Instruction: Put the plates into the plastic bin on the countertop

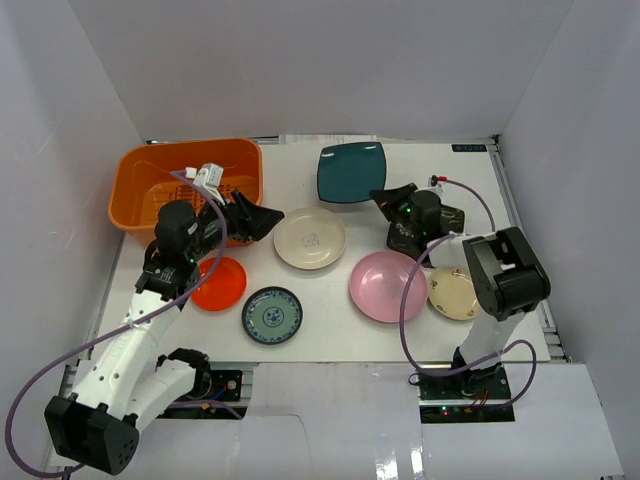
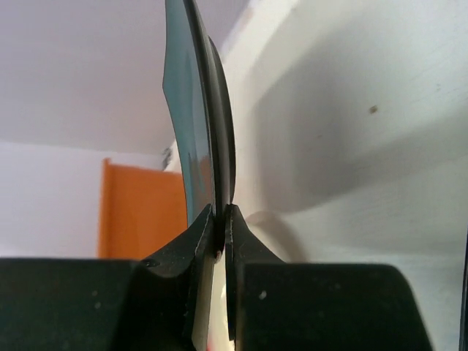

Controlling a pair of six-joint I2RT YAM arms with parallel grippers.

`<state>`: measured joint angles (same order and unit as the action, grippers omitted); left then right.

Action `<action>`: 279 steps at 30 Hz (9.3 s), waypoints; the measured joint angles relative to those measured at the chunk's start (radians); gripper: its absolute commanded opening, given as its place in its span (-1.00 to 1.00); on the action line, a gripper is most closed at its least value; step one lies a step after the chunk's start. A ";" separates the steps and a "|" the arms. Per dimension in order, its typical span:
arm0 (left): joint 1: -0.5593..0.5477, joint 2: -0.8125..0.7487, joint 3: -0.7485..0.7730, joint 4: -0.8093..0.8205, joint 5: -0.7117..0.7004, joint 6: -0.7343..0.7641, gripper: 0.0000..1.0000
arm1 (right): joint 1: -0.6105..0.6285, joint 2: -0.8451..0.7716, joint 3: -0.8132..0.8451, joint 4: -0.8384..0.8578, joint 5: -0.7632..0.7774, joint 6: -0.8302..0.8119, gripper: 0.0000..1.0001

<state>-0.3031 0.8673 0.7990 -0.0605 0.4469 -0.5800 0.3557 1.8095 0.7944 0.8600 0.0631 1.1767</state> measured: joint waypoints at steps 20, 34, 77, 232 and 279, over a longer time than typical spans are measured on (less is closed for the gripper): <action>-0.075 0.504 0.125 0.101 -0.013 -0.125 0.12 | -0.043 -0.430 -0.316 0.141 -0.516 0.146 -0.84; -0.094 0.475 0.060 0.315 0.009 -0.278 -1.00 | -0.035 -0.498 -0.361 0.136 -0.546 0.158 0.29; 0.636 0.786 0.391 -0.208 -0.140 -0.204 0.96 | -0.080 -0.826 -0.359 -0.523 -0.104 -0.516 0.85; -0.518 0.463 0.047 -0.107 -0.706 0.051 0.51 | 0.490 -0.547 -0.299 -0.843 0.002 -0.870 0.29; -0.132 0.674 0.863 -0.460 -0.895 0.420 -1.00 | 0.494 -0.768 -0.411 -0.902 -0.008 -0.853 0.63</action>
<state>-0.4347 1.5410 1.6619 -0.5201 -0.4480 -0.1604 0.8497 1.0412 0.3832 -0.0422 0.0555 0.3241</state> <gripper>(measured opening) 0.026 0.814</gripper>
